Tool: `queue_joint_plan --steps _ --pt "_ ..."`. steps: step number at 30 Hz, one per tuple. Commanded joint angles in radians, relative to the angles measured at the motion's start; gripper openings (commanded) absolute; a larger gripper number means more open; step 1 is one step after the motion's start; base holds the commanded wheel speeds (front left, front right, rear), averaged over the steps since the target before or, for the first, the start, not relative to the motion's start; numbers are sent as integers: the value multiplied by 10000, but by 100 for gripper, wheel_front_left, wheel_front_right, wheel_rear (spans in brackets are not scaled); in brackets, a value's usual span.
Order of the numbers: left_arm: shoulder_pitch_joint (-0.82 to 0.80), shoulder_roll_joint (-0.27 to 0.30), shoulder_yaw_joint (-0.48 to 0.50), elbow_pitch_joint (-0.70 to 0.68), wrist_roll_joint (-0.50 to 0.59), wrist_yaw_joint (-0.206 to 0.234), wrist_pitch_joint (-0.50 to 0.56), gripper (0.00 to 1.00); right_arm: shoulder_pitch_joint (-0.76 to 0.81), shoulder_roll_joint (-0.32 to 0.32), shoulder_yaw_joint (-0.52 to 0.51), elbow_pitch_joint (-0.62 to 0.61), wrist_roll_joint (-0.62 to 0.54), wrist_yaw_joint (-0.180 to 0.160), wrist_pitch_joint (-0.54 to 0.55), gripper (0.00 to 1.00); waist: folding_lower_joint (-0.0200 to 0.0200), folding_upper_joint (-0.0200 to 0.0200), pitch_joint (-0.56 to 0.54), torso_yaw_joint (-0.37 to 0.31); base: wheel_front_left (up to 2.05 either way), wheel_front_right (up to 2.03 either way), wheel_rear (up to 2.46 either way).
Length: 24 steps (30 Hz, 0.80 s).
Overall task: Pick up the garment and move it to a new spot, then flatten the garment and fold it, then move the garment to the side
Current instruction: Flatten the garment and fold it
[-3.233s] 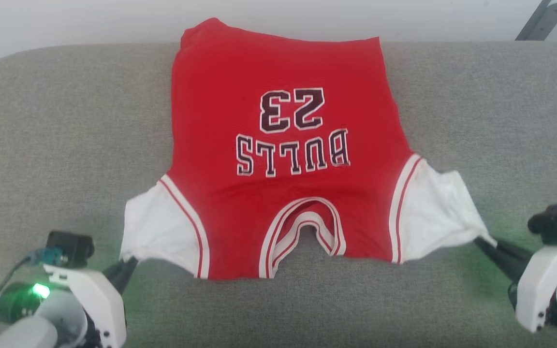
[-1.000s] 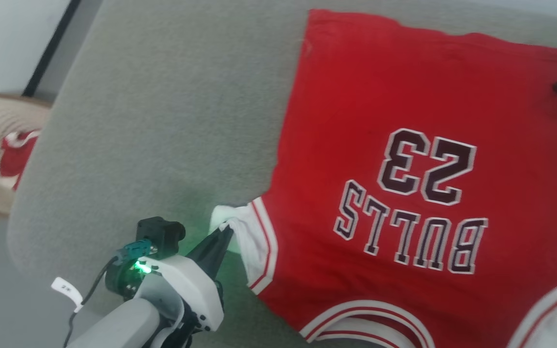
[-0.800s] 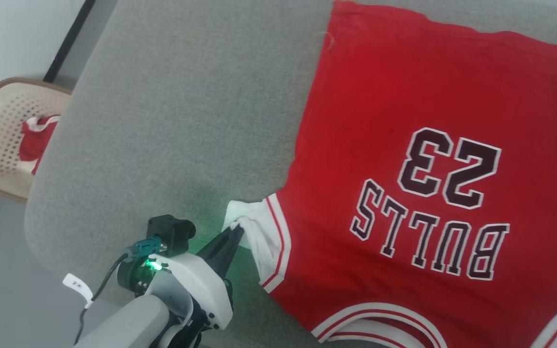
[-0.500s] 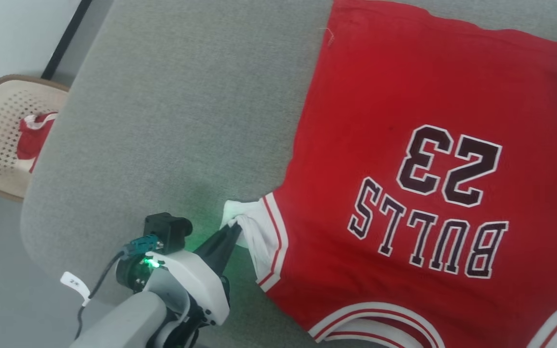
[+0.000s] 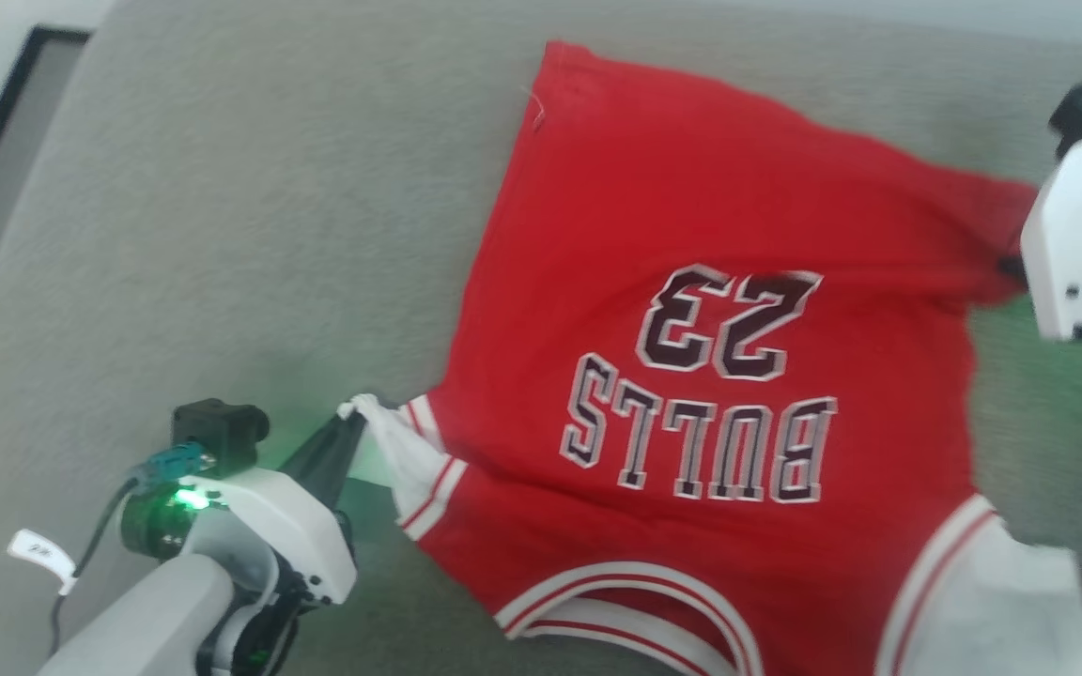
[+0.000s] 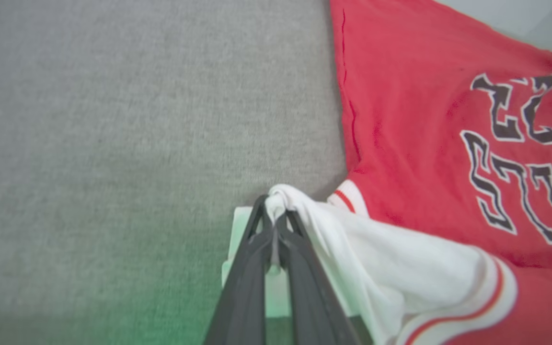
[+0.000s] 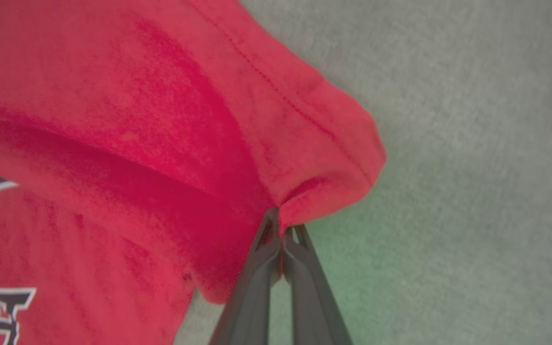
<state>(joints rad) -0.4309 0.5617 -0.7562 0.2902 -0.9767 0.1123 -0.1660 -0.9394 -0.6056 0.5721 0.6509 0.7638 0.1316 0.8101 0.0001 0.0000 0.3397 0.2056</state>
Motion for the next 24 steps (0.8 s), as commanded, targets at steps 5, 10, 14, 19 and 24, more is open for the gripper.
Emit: queue_joint_plan --steps 5,10,14,19,24 --pt "223 382 161 -168 -50 172 37 0 1395 -545 223 -1586 678 -18 -56 0 -1 0 -474 -1127 0 0 0" --pt "428 736 277 -315 -109 345 91 0 3044 -942 -5 -3165 1028 -18 -164 0 -1 0 -569 -1793 0 0 0" --pt "521 883 322 -489 -167 443 149 0 4614 -907 -710 -4072 986 -18 -350 0 -1 0 -533 -2171 0 0 0" --pt "440 966 341 -628 -144 540 212 0 6449 -229 -2054 -4653 521 -18 -769 0 -1 0 -426 -2454 0 0 0" --pt "324 825 371 -541 -241 520 208 0 7529 892 -2940 -4339 -645 -19 -1464 0 -1 0 -376 -2555 0 0 0"
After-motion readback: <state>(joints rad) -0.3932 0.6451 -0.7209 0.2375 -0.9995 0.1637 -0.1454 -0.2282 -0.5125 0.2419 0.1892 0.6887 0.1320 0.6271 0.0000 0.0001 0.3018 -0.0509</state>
